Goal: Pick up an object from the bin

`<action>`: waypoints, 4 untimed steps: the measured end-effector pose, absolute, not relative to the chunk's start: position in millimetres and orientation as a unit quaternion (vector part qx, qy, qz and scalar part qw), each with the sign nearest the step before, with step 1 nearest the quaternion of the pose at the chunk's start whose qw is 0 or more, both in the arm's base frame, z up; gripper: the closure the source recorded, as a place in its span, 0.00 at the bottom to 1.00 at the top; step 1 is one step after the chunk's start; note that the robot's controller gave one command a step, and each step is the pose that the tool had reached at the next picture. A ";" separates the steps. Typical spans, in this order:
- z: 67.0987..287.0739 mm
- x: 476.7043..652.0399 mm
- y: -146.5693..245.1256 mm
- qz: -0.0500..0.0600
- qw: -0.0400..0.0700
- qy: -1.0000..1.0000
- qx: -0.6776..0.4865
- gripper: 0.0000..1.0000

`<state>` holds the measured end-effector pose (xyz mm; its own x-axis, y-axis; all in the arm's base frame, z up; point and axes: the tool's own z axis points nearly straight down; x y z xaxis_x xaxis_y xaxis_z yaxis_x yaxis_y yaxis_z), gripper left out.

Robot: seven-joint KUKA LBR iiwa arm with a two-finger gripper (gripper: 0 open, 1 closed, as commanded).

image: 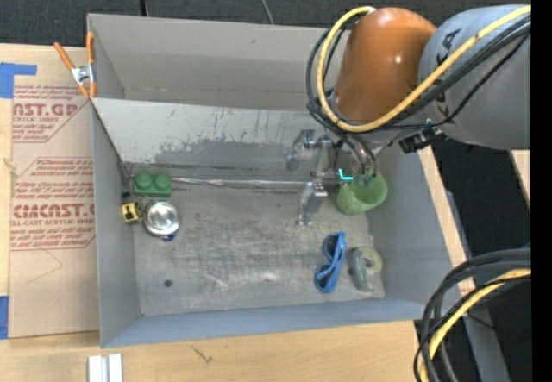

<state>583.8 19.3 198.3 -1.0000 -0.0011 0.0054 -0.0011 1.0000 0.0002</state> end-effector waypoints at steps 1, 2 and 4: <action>120.2 502.8 6.3 -0.001 0.004 -0.992 0.125 0.00; 121.6 489.1 -50.5 0.000 0.001 -0.991 0.132 0.00; 98.8 511.1 -65.1 -0.001 -0.001 -0.952 0.307 0.00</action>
Offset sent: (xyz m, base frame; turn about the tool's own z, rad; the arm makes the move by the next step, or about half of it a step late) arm -0.0785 -0.0134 -0.0753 -0.2494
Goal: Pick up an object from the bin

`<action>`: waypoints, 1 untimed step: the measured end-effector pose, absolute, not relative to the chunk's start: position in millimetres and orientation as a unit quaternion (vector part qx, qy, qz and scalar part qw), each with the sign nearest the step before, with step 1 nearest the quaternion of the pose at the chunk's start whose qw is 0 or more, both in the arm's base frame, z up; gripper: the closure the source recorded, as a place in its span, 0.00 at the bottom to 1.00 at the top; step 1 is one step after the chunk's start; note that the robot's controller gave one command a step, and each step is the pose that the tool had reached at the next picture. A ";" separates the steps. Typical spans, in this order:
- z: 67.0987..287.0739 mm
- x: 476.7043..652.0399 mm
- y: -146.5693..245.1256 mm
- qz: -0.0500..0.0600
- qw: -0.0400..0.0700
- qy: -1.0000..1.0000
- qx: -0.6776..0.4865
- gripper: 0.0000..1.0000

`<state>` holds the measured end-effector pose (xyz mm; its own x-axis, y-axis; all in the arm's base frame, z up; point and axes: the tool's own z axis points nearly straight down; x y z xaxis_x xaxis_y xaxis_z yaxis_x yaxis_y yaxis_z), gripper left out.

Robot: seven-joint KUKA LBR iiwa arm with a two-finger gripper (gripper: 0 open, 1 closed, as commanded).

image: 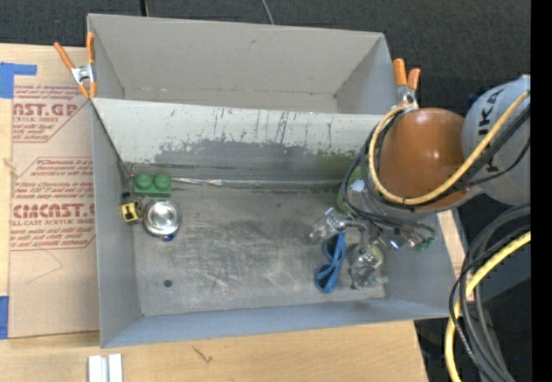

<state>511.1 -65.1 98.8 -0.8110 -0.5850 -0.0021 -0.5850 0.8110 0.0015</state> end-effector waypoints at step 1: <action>98.0 510.8 -66.4 0.001 0.000 0.952 -0.306 1.00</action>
Offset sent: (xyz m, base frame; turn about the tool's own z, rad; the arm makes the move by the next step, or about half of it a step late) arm 0.0000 0.0000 0.0000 0.0000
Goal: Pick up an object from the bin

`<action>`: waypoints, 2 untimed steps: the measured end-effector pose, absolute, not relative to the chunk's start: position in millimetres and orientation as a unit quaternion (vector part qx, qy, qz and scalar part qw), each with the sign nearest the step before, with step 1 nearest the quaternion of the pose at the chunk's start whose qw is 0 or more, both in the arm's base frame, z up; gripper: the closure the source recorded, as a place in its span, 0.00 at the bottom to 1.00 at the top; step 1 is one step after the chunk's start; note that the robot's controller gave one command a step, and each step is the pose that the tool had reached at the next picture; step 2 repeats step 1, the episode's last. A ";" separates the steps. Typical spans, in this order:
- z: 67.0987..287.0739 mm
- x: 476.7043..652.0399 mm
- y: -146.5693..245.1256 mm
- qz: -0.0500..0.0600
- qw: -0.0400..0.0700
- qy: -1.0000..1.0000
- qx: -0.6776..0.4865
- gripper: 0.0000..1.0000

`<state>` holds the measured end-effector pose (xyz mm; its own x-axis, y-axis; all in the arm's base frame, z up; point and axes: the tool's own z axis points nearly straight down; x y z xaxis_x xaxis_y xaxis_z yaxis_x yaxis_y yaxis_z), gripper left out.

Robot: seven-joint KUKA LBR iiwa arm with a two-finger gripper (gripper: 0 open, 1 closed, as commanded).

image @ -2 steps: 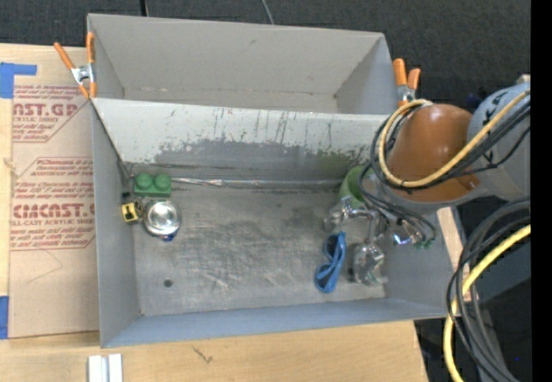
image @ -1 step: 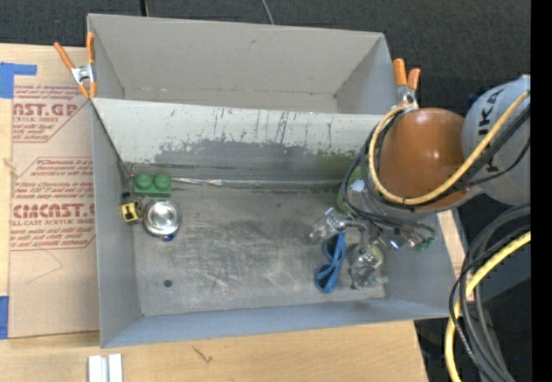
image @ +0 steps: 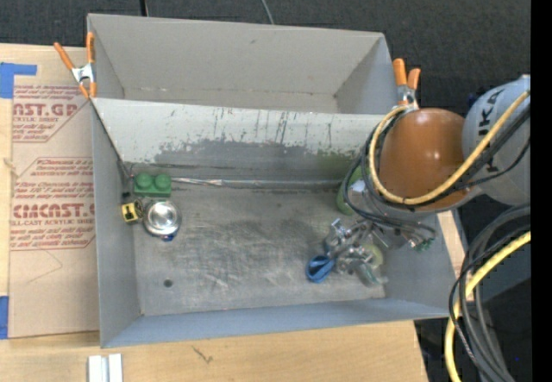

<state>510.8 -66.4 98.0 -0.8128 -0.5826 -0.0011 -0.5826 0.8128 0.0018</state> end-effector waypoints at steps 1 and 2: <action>204.7 516.1 -70.6 -0.002 0.004 0.940 -0.340 1.00; 204.7 516.1 -70.6 -0.002 0.004 0.940 -0.340 1.00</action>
Offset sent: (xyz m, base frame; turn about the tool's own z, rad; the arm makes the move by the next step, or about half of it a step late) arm 0.0032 -0.0049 0.1024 -0.0737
